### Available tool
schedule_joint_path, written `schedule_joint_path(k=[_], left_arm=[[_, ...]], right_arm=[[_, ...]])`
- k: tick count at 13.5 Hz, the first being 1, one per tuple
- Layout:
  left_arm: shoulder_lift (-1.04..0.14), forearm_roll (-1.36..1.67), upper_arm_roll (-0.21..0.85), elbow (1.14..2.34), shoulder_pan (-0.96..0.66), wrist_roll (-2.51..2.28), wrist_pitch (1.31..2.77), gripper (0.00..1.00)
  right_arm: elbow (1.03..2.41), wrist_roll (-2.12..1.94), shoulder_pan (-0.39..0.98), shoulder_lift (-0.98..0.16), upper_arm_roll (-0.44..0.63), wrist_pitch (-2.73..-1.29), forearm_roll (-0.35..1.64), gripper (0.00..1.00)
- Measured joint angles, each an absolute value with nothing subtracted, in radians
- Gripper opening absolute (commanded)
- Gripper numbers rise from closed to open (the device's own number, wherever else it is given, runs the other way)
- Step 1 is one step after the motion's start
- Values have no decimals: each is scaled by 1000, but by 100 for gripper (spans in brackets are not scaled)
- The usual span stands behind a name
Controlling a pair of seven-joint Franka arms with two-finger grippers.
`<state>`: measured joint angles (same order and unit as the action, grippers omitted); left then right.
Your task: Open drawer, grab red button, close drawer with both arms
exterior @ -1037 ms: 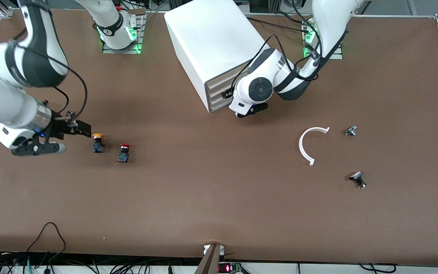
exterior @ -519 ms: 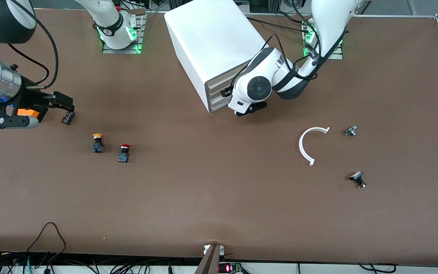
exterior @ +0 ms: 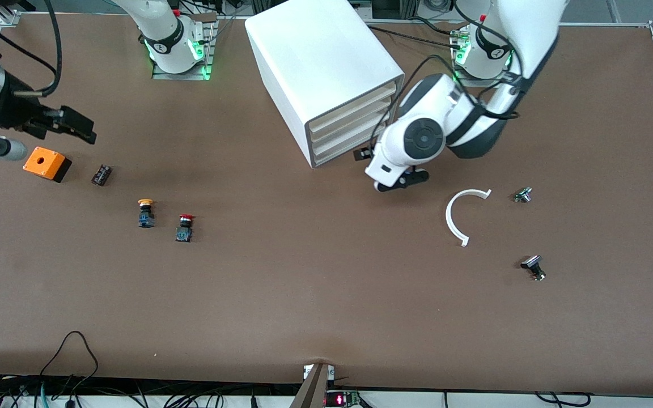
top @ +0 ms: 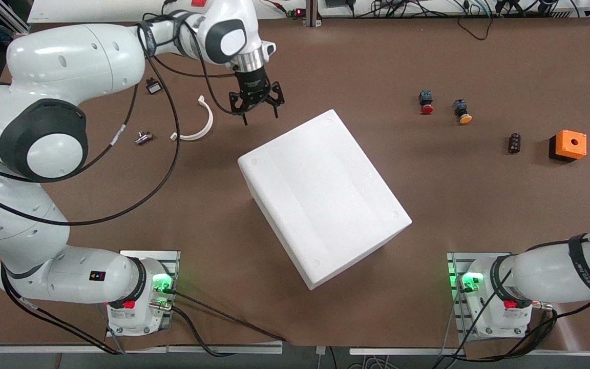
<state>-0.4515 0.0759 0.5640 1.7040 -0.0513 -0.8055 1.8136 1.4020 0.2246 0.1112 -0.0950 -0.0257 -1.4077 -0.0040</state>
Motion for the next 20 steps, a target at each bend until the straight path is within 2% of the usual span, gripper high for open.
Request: schedule_joint_path(k=[3, 8, 15, 18, 20], left_arm=[[-449, -13, 562, 1615, 33, -644, 1708, 98], [-449, -137, 561, 1490, 117, -463, 1622, 99], [-439, -228, 561, 1235, 165, -237, 1419, 99], [-437, -228, 556, 1190, 193, -168, 1370, 99], [-409, -202, 481, 1182, 182, -82, 1386, 99]], right_arm=[[1401, 230, 111, -69, -30, -1390, -5, 99], [1413, 231, 111, -3, -17, -1370, -5, 99], [1420, 188, 110, -5, -6, -1383, -5, 99], [1420, 141, 110, -5, 3, -1386, -5, 99], [1420, 140, 110, -5, 3, -1386, -5, 99]])
